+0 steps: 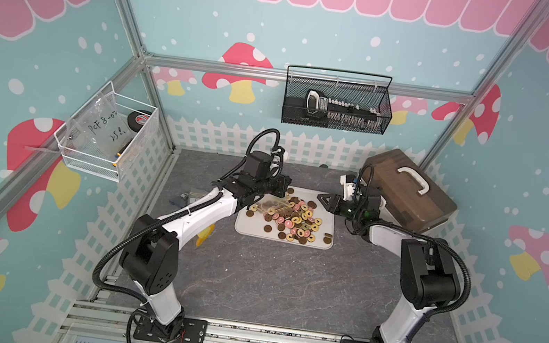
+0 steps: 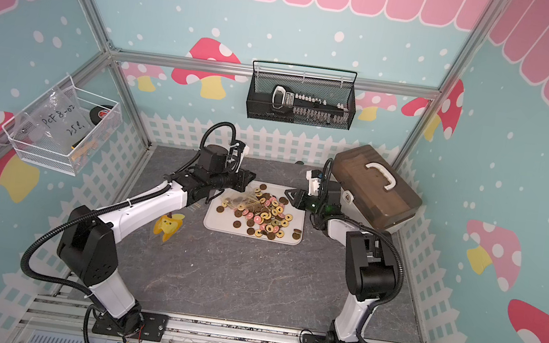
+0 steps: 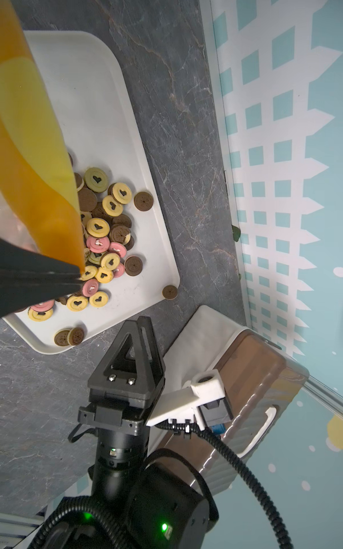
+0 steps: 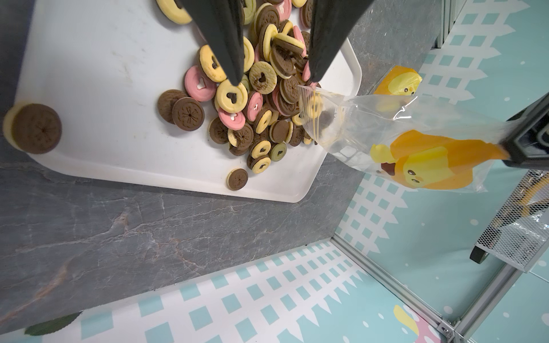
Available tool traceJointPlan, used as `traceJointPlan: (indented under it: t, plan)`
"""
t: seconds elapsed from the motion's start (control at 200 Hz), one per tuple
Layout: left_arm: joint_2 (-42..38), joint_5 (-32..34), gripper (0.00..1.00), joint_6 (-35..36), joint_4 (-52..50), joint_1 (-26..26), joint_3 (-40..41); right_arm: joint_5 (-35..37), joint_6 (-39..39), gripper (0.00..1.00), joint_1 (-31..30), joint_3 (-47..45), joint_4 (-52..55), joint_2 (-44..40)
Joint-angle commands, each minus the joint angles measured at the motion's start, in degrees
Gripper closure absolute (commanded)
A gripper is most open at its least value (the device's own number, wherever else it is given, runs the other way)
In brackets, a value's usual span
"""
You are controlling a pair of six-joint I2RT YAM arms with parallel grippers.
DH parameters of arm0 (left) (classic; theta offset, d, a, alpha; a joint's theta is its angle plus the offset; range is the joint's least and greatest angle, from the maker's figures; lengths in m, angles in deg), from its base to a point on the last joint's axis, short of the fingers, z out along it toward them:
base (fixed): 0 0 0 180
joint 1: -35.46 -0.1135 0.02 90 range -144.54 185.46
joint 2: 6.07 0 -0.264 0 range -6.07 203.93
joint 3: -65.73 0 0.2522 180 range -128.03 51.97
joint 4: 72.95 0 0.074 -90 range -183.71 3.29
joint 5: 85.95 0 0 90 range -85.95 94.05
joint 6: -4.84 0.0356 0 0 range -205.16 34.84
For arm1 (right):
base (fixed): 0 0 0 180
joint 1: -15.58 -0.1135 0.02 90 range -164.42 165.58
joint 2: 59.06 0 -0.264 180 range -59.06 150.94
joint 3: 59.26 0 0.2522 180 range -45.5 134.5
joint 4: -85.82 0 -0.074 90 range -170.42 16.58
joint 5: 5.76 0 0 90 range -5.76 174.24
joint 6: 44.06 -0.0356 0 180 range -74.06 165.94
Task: Pour cookies out of the ziploc bag
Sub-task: 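Pour the cookies out of the ziploc bag onto the tray.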
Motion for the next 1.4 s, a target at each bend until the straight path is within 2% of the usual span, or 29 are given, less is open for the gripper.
traceJointPlan:
  t: [0.0, 0.26, 0.63, 1.036, 1.391]
  plan:
    - [-1.05, -1.02, 1.00, -0.02, 1.04, -0.02, -0.63, -0.06, -0.50, 0.64, 0.37, -0.91, -1.53, -1.70]
    - [-2.89, -1.05, 1.00, -0.29, 1.36, 0.07, 0.25, 0.03, -0.33, 0.64, 0.42, -0.99, -1.46, -1.77]
    - [-9.54, 1.81, 1.00, -0.44, -4.56, 2.48, -1.48, 0.21, -0.14, 0.63, 0.41, -1.09, -1.32, -2.00]
    - [-9.74, 3.24, 1.00, -1.57, -8.63, 3.06, -2.29, 0.38, 0.03, 0.64, 0.40, -1.26, -1.42, -2.21]
    - [-15.48, 5.75, 1.00, -3.88, -15.23, 7.00, 0.54, 0.51, 0.17, 0.66, 0.42, -1.44, -1.43, -2.40]
